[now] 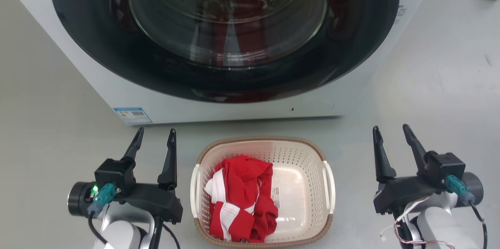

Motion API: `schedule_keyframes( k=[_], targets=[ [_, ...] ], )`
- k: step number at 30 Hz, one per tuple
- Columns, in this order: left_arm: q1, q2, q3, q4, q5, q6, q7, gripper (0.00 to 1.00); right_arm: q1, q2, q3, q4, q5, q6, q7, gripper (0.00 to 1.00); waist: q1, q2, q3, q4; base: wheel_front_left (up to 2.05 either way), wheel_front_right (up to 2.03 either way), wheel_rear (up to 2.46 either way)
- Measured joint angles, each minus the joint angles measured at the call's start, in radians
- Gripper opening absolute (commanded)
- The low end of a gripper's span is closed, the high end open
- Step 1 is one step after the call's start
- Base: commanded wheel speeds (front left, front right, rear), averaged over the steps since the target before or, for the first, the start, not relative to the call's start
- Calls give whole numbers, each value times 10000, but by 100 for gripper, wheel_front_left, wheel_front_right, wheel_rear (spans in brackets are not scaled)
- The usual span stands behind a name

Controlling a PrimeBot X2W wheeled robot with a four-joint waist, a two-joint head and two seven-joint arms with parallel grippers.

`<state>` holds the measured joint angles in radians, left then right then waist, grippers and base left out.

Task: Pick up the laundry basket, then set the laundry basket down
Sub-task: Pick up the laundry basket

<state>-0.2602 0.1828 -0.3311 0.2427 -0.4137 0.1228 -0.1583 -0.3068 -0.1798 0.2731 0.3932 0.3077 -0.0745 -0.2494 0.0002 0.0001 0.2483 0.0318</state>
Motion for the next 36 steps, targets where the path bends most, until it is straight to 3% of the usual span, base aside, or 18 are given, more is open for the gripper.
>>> schedule_keyframes(
  k=[21, 36],
  targets=[
    [-2800, -399, -44, 2098, -90, -539, 383, 100, -2617, 224, 132, 1450, -113, 104, 17, 100, 1, 1, 3099, 9, 0, 0, 0],
    [-4134, -905, -242, 4529, -251, -1106, 506, 100, -3748, 752, 468, 3455, -213, 176, 104, 100, 0, 1, 5041, -78, 0, 0, 0]
  ],
)
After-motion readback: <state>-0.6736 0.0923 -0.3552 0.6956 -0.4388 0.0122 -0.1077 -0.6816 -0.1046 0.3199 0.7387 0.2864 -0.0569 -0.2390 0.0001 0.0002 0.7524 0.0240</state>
